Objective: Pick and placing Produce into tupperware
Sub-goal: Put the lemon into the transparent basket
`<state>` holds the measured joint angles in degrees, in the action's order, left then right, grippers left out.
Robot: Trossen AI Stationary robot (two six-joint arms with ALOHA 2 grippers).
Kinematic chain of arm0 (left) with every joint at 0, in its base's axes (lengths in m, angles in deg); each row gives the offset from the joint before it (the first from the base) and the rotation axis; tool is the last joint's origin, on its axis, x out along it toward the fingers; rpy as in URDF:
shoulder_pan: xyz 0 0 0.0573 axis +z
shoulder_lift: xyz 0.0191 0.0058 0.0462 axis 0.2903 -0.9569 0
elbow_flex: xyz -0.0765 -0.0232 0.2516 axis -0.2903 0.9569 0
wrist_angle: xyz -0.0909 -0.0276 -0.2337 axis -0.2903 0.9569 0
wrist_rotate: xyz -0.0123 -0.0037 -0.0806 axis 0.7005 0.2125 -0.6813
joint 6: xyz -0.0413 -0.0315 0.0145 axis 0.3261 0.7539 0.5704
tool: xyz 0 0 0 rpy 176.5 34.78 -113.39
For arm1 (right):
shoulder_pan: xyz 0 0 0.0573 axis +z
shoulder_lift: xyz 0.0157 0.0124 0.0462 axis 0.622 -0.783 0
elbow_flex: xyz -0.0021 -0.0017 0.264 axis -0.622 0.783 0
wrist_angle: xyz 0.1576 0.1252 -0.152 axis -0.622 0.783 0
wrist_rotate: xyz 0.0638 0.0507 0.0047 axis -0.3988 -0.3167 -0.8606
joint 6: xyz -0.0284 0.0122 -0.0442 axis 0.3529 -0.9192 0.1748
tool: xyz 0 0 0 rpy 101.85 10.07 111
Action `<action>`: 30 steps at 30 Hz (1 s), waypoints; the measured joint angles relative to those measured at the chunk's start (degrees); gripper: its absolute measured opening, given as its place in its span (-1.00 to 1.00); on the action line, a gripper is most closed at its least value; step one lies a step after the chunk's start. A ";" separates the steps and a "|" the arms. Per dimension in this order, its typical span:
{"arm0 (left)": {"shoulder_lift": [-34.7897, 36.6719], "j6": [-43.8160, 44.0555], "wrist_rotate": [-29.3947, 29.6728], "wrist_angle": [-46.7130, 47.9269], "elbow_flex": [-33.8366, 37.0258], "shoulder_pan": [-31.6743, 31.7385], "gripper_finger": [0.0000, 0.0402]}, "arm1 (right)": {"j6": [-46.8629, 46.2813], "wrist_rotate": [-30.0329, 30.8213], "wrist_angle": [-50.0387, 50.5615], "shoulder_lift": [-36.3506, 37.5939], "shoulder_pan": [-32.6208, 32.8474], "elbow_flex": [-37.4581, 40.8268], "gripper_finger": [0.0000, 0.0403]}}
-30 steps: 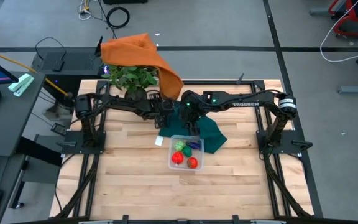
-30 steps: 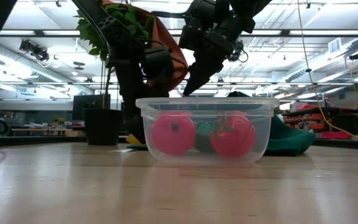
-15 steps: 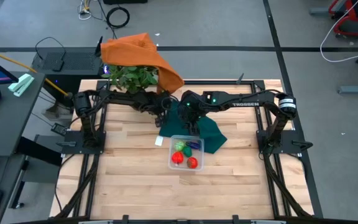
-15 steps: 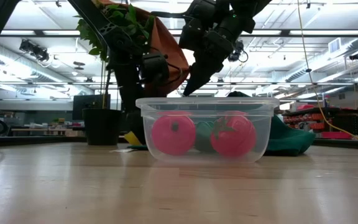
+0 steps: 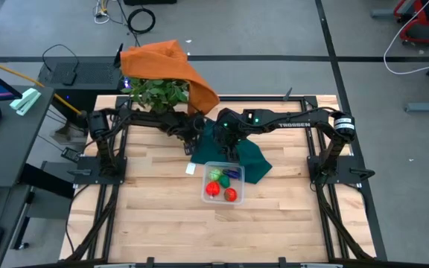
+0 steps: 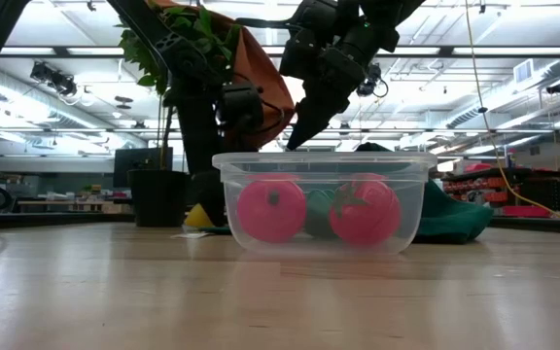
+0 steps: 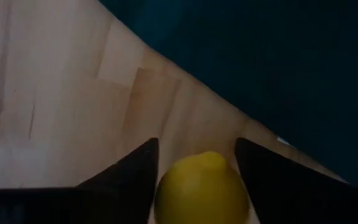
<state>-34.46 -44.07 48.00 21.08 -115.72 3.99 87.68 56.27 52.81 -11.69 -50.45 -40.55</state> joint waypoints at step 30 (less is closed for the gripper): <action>-0.33 6.83 0.86 1.39 -7.82 -2.30 -0.03 | -0.20 0.03 0.00 0.00 0.00 0.00 0.01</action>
<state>-34.78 -37.24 48.87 22.47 -123.54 1.69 87.48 56.30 52.81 -11.69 -50.45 -40.55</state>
